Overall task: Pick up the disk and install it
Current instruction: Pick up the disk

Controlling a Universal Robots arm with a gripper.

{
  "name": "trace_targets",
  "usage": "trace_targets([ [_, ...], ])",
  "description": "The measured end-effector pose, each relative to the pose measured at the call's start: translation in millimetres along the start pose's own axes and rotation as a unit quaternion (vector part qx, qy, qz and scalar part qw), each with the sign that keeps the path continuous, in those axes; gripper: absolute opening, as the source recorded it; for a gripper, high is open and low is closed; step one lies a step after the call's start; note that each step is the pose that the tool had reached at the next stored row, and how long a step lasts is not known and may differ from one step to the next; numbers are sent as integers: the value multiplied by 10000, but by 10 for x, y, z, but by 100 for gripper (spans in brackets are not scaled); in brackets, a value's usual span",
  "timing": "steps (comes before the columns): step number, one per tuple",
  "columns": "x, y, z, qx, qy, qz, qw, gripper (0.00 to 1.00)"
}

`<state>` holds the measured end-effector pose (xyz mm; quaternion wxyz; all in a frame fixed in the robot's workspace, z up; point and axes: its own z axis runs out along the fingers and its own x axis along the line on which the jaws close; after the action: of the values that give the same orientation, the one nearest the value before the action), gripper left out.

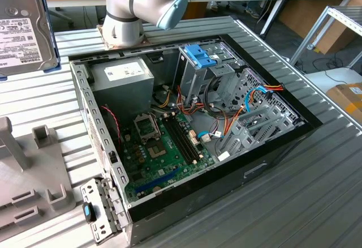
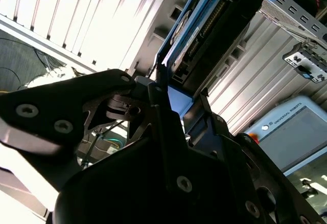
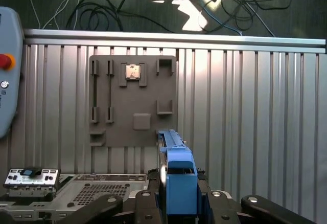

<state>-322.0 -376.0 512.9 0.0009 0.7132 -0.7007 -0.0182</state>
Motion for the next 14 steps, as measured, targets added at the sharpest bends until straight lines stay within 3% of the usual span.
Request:
trace_targets([
  [8, 2, -92, -2, 1, -1, 0, 10000, 36],
  [14, 4, -226, -6, 0, 0, 0, 10000, 36],
])
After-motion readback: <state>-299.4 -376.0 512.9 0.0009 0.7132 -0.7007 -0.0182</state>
